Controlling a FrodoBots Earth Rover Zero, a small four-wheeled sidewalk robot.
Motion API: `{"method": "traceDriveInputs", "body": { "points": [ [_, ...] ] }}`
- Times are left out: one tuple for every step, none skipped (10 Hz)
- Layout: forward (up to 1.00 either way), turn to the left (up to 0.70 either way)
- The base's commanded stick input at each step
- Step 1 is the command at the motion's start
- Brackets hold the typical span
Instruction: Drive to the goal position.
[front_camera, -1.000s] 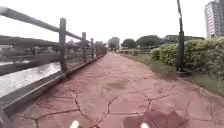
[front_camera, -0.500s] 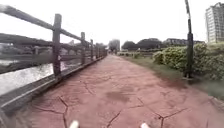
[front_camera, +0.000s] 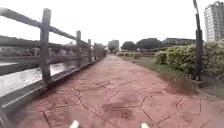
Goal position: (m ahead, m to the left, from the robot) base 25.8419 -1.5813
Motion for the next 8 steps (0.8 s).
{"method": "traceDriveInputs", "body": {
  "points": [
    [0.7, 0.0],
    [0.7, 0.0],
    [0.7, 0.0],
    [0.7, 0.0],
    [0.7, 0.0],
    [0.7, 0.0],
    [0.7, 0.0],
    [0.7, 0.0]
  ]
}}
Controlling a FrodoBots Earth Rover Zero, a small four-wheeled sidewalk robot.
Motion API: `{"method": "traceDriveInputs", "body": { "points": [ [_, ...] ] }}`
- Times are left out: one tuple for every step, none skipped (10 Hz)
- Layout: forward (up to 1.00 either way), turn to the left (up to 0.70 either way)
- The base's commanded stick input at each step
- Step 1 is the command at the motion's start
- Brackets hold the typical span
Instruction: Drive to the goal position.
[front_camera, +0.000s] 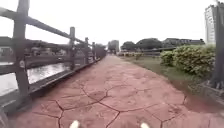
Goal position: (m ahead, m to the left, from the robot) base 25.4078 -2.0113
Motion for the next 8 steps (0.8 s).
{"method": "traceDriveInputs", "body": {
  "points": [
    [0.7, 0.0],
    [0.7, 0.0],
    [0.7, 0.0],
    [0.7, 0.0],
    [0.7, 0.0],
    [0.7, 0.0],
    [0.7, 0.0],
    [0.7, 0.0]
  ]
}}
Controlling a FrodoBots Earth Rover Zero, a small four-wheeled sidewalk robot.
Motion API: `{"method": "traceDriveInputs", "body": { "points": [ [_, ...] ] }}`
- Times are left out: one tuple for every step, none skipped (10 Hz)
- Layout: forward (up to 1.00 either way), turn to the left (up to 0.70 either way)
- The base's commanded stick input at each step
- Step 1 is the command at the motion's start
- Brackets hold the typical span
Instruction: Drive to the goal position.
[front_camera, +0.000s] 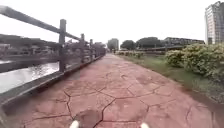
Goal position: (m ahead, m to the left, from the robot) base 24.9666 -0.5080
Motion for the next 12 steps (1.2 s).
{"method": "traceDriveInputs", "body": {
  "points": [
    [0.7, 0.0],
    [0.7, 0.0],
    [0.7, 0.0],
    [0.7, 0.0],
    [0.7, 0.0],
    [0.7, 0.0],
    [0.7, 0.0],
    [0.7, 0.0],
    [0.7, 0.0],
    [0.7, 0.0],
    [0.7, 0.0],
    [0.7, 0.0]
  ]
}}
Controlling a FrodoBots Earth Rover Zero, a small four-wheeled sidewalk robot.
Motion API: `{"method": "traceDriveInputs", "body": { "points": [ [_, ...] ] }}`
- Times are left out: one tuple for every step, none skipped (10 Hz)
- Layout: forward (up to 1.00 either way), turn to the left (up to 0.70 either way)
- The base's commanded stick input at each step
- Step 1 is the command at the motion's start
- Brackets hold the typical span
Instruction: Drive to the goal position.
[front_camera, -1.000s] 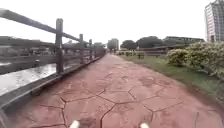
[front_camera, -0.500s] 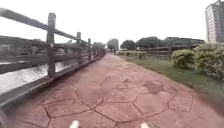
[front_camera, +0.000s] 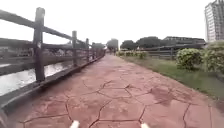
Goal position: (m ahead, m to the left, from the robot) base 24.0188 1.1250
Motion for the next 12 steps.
{"method": "traceDriveInputs", "body": {
  "points": [
    [0.7, 0.0],
    [0.7, 0.13],
    [0.7, 0.35],
    [0.7, 0.15],
    [0.7, 0.0],
    [0.7, 0.0],
    [0.7, 0.0],
    [0.7, 0.0],
    [0.7, 0.0],
    [0.7, 0.0],
    [0.7, 0.0],
    [0.7, 0.0]
  ]
}}
